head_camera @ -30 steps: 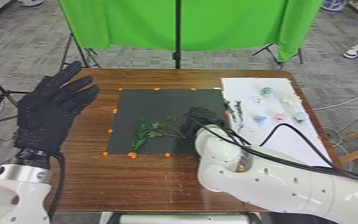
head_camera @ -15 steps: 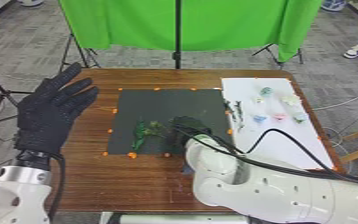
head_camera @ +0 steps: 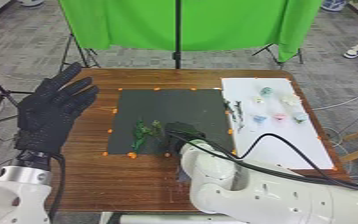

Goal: Arrange flowers

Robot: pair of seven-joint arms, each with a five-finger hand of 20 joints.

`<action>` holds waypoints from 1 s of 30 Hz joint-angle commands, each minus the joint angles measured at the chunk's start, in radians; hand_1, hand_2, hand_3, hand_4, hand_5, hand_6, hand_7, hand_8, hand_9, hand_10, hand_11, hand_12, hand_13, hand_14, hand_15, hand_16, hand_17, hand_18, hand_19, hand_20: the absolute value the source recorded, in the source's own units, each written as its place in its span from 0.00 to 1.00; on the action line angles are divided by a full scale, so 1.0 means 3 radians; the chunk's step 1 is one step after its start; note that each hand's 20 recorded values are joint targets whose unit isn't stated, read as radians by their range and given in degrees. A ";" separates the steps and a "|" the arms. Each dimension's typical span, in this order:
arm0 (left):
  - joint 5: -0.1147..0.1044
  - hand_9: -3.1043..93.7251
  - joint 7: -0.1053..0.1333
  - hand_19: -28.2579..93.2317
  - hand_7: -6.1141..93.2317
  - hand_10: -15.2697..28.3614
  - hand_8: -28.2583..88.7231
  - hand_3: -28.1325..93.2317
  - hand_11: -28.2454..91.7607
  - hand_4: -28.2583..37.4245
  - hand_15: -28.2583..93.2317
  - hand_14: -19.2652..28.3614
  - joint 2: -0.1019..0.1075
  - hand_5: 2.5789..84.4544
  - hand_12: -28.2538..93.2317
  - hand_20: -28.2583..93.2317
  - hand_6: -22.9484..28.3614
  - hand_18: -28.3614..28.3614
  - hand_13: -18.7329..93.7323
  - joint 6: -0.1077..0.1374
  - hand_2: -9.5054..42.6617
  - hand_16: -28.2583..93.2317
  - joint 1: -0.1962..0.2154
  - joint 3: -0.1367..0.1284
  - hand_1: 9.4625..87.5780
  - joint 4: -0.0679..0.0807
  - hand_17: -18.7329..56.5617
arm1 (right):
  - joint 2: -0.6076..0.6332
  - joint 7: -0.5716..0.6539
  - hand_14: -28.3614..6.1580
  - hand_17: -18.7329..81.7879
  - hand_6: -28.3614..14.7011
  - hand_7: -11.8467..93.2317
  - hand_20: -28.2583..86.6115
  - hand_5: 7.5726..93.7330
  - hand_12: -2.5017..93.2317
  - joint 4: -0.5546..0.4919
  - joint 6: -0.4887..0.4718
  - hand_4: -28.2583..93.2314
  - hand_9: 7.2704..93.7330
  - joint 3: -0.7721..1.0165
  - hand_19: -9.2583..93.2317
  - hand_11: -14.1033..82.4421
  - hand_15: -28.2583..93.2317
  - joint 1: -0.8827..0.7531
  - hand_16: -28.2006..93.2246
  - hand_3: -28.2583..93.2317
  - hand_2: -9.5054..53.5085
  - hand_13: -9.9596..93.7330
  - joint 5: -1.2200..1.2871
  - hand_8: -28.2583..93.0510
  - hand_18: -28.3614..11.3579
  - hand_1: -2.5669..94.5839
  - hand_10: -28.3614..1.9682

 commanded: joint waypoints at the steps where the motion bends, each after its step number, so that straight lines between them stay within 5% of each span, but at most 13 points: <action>1: 0.0004 0.34 -0.0041 0.67 0.22 0.81 0.17 0.86 0.38 0.00 0.56 1.00 -0.0066 0.40 0.36 0.35 0.60 0.90 0.33 0.0054 0.37 0.22 0.0076 -0.0015 0.14 -0.0009 0.09 | 0.0005 0.0019 0.51 0.68 0.58 0.23 0.61 0.83 0.24 -0.0067 -0.0037 0.07 0.96 0.0035 1.00 0.46 0.77 -0.0109 0.38 0.82 0.17 0.89 -0.0187 0.16 0.11 0.36 0.44; 13: -0.0001 0.34 -0.0053 0.70 0.20 0.84 0.17 0.85 0.42 0.00 0.64 1.00 -0.0073 0.41 0.34 0.34 0.62 0.91 0.33 0.0074 0.37 0.16 0.0080 0.0014 0.14 -0.0004 0.11 | 0.0102 -0.0265 0.53 0.68 0.60 0.24 0.61 0.78 0.24 -0.0053 0.0444 0.06 0.95 -0.0107 1.00 0.47 0.78 0.0262 0.38 0.83 0.16 0.89 -0.0173 0.15 0.12 0.37 0.48; 22: -0.0008 0.34 -0.0032 0.70 0.20 0.87 0.17 0.85 0.42 0.00 0.65 1.00 -0.0060 0.41 0.33 0.34 0.63 0.91 0.33 0.0086 0.37 0.15 0.0070 0.0040 0.14 0.0007 0.11 | -0.0098 -0.0407 0.51 0.66 0.61 0.21 0.61 0.63 0.24 0.0237 0.0176 0.06 0.92 -0.0131 1.00 0.49 0.79 0.0403 0.38 0.83 0.20 0.86 0.0133 0.14 0.13 0.35 0.45; 30: -0.0014 0.36 -0.0027 0.71 0.20 0.87 0.16 0.85 0.41 0.00 0.65 1.00 -0.0053 0.42 0.34 0.34 0.64 0.91 0.36 0.0082 0.37 0.16 0.0034 0.0072 0.15 0.0024 0.11 | -0.0232 -0.0334 0.50 0.65 0.63 0.22 0.61 0.58 0.23 0.0425 0.0016 0.06 0.91 -0.0147 1.00 0.50 0.79 0.0418 0.38 0.82 0.24 0.86 0.0244 0.14 0.12 0.33 0.43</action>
